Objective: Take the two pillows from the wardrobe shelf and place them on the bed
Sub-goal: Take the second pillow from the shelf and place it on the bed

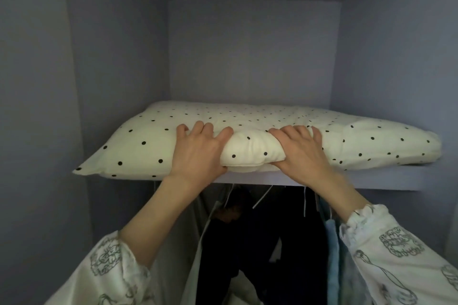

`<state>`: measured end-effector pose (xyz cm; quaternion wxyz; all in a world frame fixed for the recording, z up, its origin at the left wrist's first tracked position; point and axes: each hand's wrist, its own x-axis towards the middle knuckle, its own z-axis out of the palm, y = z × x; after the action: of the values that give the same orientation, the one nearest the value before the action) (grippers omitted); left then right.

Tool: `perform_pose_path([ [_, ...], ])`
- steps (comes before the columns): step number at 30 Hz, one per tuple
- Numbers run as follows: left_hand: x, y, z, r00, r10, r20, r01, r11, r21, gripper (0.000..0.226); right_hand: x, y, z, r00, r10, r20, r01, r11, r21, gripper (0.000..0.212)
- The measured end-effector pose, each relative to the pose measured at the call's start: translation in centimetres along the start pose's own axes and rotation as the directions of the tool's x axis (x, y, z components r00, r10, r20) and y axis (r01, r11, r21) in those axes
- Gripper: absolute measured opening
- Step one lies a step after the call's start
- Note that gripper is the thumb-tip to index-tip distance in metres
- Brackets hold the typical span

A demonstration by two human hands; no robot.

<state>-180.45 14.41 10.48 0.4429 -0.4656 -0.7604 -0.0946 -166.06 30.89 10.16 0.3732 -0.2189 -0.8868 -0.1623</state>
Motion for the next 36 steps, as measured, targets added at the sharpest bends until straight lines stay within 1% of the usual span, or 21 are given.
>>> perform_pose_path([
  [3, -3.1, 2.3, -2.4, 0.999, -0.018, -0.033, 0.019, 0.999, 0.027, 0.067, -3.1, 0.4, -1.7, 0.999, -0.048, -0.020, 0.047, 0.999, -0.019, 0.058],
  [5, -5.2, 3.5, -3.8, 1.000, 0.011, -0.027, -0.010, 0.999, 0.032, 0.069, -5.2, 0.7, -2.3, 0.997, -0.066, -0.042, 0.065, 0.998, -0.025, 0.055],
  [7, -6.8, 4.1, -5.0, 0.999, 0.035, 0.016, -0.035, 0.999, -0.038, 0.073, -7.0, 0.8, -2.5, 0.994, -0.083, -0.072, 0.081, 0.996, -0.033, 0.055],
  [8, -7.2, 4.3, -5.6, 0.998, 0.029, 0.051, -0.023, 0.992, -0.123, 0.073, -7.7, 0.7, -2.6, 0.993, -0.090, -0.072, 0.087, 0.995, -0.044, 0.057],
  [10, -6.9, 4.5, -6.3, 0.989, 0.019, 0.149, 0.029, 0.948, -0.317, 0.070, -9.0, 0.6, -2.6, 0.993, -0.102, -0.052, 0.098, 0.992, -0.074, 0.063],
  [11, -6.3, 4.6, -6.1, 0.979, 0.031, 0.202, 0.047, 0.929, -0.368, 0.068, -9.5, 0.6, -2.6, 0.993, -0.109, -0.037, 0.105, 0.990, -0.089, 0.067],
  [12, -5.5, 4.6, -5.8, 0.963, 0.049, 0.265, 0.056, 0.925, -0.375, 0.066, -9.8, 0.6, -2.6, 0.993, -0.119, -0.021, 0.117, 0.988, -0.102, 0.070],
  [14, -3.7, 4.4, -4.8, 0.924, 0.069, 0.375, 0.065, 0.941, -0.332, 0.062, -10.2, 0.9, -2.7, 0.990, -0.143, 0.004, 0.143, 0.983, -0.115, 0.075],
  [16, -2.5, 4.1, -3.3, 0.904, 0.048, 0.425, 0.087, 0.952, -0.293, 0.060, -10.5, 1.1, -2.7, 0.986, -0.161, 0.043, 0.164, 0.982, -0.088, 0.078],
  [19, -1.4, 4.3, -1.3, 0.931, 0.020, 0.364, 0.093, 0.953, -0.289, 0.061, -10.4, 2.1, -3.0, 0.977, -0.189, 0.095, 0.191, 0.982, -0.008, 0.074],
  [21, -1.6, 4.7, -0.4, 0.950, 0.016, 0.313, 0.079, 0.954, -0.289, 0.063, -9.7, 2.6, -3.6, 0.975, -0.194, 0.105, 0.188, 0.980, 0.064, 0.065],
  [23, -2.3, 5.1, 0.3, 0.964, 0.008, 0.266, 0.070, 0.957, -0.281, 0.063, -8.4, 2.5, -3.7, 0.983, -0.167, 0.077, 0.154, 0.977, 0.149, 0.058],
  [25, -3.3, 5.4, 0.8, 0.978, -0.010, 0.209, 0.066, 0.962, -0.264, 0.063, -6.7, 2.1, -3.2, 0.992, -0.105, 0.065, 0.089, 0.972, 0.219, 0.050],
  [27, -4.3, 5.8, 1.2, 0.989, -0.022, 0.148, 0.055, 0.973, -0.225, 0.062, -4.5, 1.6, -2.0, 0.994, -0.045, 0.098, 0.028, 0.986, 0.165, 0.047],
  [29, -5.3, 6.3, 1.5, 0.995, -0.031, 0.096, 0.049, 0.979, -0.199, 0.061, -2.4, 1.1, -0.6, 0.992, 0.049, 0.117, -0.059, 0.995, 0.084, 0.053],
  [31, -6.1, 6.6, 1.7, 0.998, -0.027, 0.048, 0.036, 0.977, -0.210, 0.056, -0.9, 0.4, 0.5, 0.987, 0.153, 0.045, -0.157, 0.985, 0.078, 0.056],
  [32, -6.3, 6.6, 1.9, 0.999, -0.023, 0.024, 0.028, 0.975, -0.220, 0.053, -0.5, 0.1, 1.0, 0.983, 0.184, -0.005, -0.183, 0.980, 0.073, 0.056],
  [34, -5.9, 6.2, 2.1, 1.000, -0.028, -0.006, 0.025, 0.968, -0.251, 0.049, -0.6, -0.3, 1.9, 0.978, 0.183, -0.098, -0.182, 0.983, 0.023, 0.056],
  [36, -4.3, 5.3, 1.9, 0.998, -0.060, -0.014, 0.054, 0.961, -0.271, 0.051, -1.3, -0.4, 2.7, 0.974, 0.152, -0.167, -0.155, 0.988, -0.008, 0.055],
])
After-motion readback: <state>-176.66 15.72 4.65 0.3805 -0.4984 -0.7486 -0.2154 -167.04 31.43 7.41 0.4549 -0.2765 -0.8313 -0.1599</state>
